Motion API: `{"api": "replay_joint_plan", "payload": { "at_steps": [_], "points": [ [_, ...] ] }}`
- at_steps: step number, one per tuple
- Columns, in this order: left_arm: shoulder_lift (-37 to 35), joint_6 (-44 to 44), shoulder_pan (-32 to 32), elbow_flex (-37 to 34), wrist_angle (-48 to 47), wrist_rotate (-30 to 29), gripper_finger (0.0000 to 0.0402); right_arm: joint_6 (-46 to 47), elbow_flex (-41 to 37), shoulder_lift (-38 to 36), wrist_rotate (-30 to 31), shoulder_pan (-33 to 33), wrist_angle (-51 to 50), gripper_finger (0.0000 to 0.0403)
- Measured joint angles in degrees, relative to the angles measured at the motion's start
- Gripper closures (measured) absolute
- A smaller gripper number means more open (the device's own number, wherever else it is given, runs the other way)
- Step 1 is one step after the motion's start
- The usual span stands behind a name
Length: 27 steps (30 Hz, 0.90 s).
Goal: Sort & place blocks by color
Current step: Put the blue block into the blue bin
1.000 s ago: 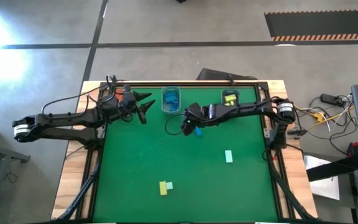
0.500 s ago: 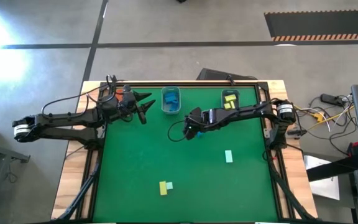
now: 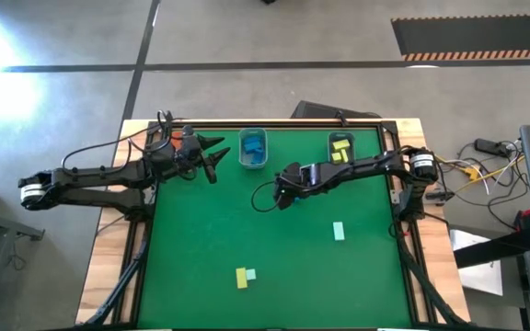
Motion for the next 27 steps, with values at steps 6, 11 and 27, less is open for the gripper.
{"api": "replay_joint_plan", "payload": {
  "at_steps": [6, 11, 27],
  "points": [
    [0.0, 0.0, 0.0, 0.0, 0.0, 0.0, 0.0240, 1.0, -1.7, 0.5, 0.0, 0.0, 0.6, 0.0158],
    [0.0, 0.0, 0.0, 0.0, 0.0, 0.0, 0.0240, 1.0, -2.1, 3.0, -0.3, 0.0, 1.5, 0.0161],
    [0.0, 0.0, 0.0, 0.0, 0.0, 0.0, 0.0240, -0.2, -2.1, 5.4, -0.8, -0.1, 3.1, 0.0213]
  ]
}}
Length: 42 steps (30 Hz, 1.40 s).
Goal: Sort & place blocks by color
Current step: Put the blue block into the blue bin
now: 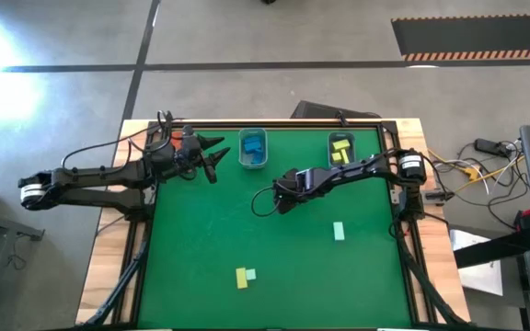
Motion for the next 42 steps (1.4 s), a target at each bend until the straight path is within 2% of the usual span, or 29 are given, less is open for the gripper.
{"api": "replay_joint_plan", "payload": {
  "at_steps": [7, 9, 22, 29, 35, 39, 42],
  "points": [
    [0.0, 0.0, 0.0, 0.0, 0.0, 0.0, 0.0240, -2.2, 0.0, 0.1, 0.1, -0.1, 0.2, 0.0301],
    [0.0, 0.0, 0.0, 0.0, 0.1, 0.0, 0.0240, -3.8, 0.0, 0.1, 0.1, -0.1, 0.2, 0.0316],
    [0.0, -0.2, 0.0, 0.0, 0.7, 0.0, 0.0240, -16.4, -0.1, -5.5, 0.5, 0.0, 0.1, 0.0315],
    [0.0, -0.4, 0.0, 0.0, 0.7, 0.1, 0.0240, -22.2, -3.4, -10.8, 2.9, 0.8, 4.3, 0.0315],
    [0.0, -3.4, -0.1, 0.0, 0.5, 2.3, 0.0240, -25.9, -12.5, -18.8, 3.1, 2.7, 17.0, 0.0315],
    [0.0, -3.4, -0.8, 0.0, 0.9, 5.1, 0.0240, -30.3, -20.6, -23.9, 0.7, 3.3, 32.8, 0.0315],
    [0.0, -3.5, -2.1, 0.0, 0.9, 5.8, 0.0240, -34.5, -26.4, -26.6, -3.3, 3.3, 46.9, 0.0315]
  ]
}}
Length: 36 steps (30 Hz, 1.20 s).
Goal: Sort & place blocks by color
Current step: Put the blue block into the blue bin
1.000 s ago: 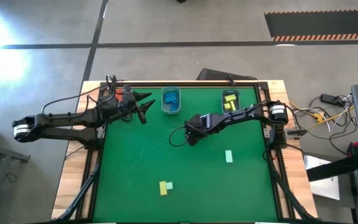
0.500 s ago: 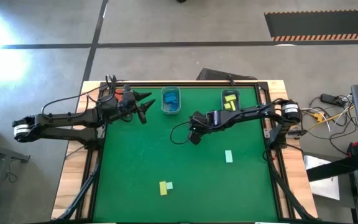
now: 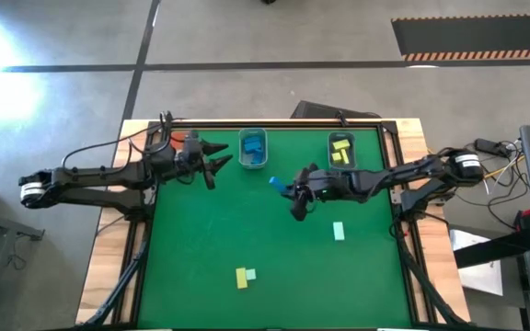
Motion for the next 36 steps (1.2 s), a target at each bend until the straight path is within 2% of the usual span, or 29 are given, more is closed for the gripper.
{"api": "replay_joint_plan", "payload": {
  "at_steps": [6, 10, 14, 21, 28, 36],
  "points": [
    [0.0, -1.3, -4.1, 0.0, 1.6, 0.6, 0.0240, -4.4, -7.0, -1.5, -6.8, 0.0, 22.7, 0.0315],
    [0.7, -1.3, -7.1, 0.0, 5.3, 0.7, 0.0240, -6.7, -8.7, -1.1, -7.1, 0.0, 30.6, 0.0314],
    [3.5, -1.3, -9.6, 0.0, 10.4, 0.7, 0.0240, -7.8, -8.9, -0.5, -7.5, 0.0, 33.6, 0.0314],
    [13.1, -1.3, -12.4, -0.1, 21.1, 0.8, 0.0240, -8.7, -8.9, 1.3, -13.2, 0.0, 42.5, 0.0313],
    [23.5, -1.3, -13.8, 0.1, 36.3, 0.9, 0.0240, -10.6, -8.9, 1.9, -13.7, 0.0, 46.5, 0.0312],
    [29.2, -1.5, -14.1, 0.6, 43.5, 3.5, 0.0224, -12.4, -8.9, 1.9, -13.8, 0.0, 47.1, 0.0312]
  ]
}}
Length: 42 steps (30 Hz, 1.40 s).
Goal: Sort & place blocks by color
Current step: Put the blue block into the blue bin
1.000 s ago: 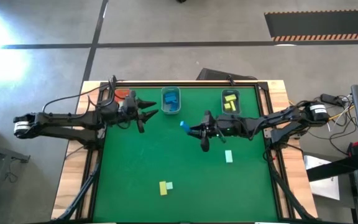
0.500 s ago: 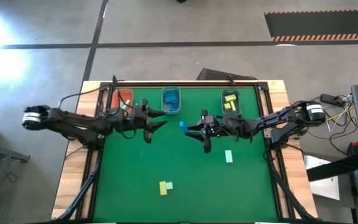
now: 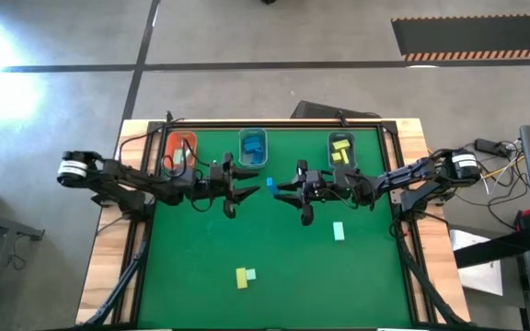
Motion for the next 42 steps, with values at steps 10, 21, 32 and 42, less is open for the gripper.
{"api": "replay_joint_plan", "payload": {
  "at_steps": [10, 21, 32, 42],
  "points": [
    [5.2, 0.2, -0.3, 3.2, 0.2, 0.8, 0.0145, -1.7, 0.0, 0.0, 0.0, 0.0, 0.0, 0.0312],
    [11.8, 0.2, -0.3, 9.5, 0.0, 5.6, 0.0138, -2.5, 0.0, 0.0, 0.0, 0.0, -1.6, 0.0312],
    [11.9, 0.8, -0.3, 9.6, 2.0, 5.6, 0.0200, -4.5, 0.0, 0.0, 0.0, 0.0, -1.6, 0.0312],
    [11.9, 1.8, -0.3, 9.5, 1.6, 3.9, 0.0310, -5.5, 0.0, 0.0, 1.0, 0.0, -1.9, 0.0308]
  ]
}}
